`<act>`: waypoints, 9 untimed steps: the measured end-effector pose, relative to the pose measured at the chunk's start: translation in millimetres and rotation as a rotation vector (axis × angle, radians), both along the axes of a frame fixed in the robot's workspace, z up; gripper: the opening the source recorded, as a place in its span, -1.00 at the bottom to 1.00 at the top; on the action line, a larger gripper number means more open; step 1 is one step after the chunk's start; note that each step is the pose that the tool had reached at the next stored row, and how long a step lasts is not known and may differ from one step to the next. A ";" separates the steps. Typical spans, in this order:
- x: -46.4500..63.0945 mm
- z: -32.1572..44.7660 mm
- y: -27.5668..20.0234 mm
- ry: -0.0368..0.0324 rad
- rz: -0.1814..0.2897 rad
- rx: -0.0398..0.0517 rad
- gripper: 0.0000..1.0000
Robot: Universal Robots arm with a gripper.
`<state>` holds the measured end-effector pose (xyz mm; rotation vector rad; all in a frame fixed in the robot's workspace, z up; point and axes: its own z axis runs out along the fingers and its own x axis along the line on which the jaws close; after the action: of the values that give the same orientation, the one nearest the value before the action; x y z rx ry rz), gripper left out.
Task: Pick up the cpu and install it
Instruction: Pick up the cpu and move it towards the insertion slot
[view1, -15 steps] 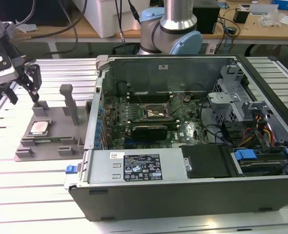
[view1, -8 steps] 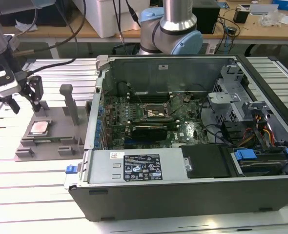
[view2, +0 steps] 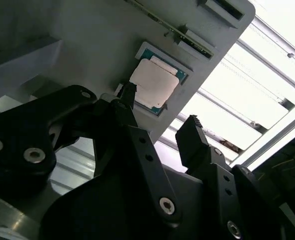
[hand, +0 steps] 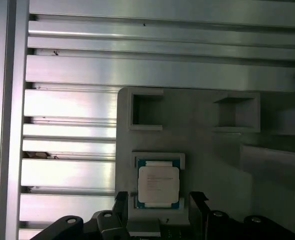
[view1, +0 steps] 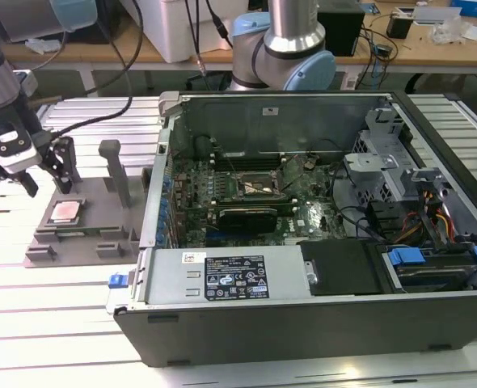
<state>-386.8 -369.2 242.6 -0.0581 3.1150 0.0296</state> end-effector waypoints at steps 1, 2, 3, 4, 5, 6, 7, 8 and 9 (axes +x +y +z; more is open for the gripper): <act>0.1 -2.4 0.0 0.0005 0.000 -0.0001 0.20; 0.3 -3.9 0.0 0.0008 0.000 -0.0001 0.20; 1.0 -6.4 0.2 0.0016 0.001 -0.0007 0.20; 1.7 -10.2 0.9 0.0018 0.002 -0.0013 0.20; 1.9 -13.4 2.0 0.0018 0.003 -0.0014 0.20; 2.2 -16.1 2.5 0.0018 0.003 -0.0014 0.20; 2.3 -17.9 2.7 0.0018 0.003 -0.0014 0.20; 2.4 -21.4 2.9 0.0019 0.004 -0.0014 0.20; 2.5 -25.7 3.0 0.0018 0.005 -0.0014 0.20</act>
<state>-384.3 -366.2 216.9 -0.0663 3.1167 0.0276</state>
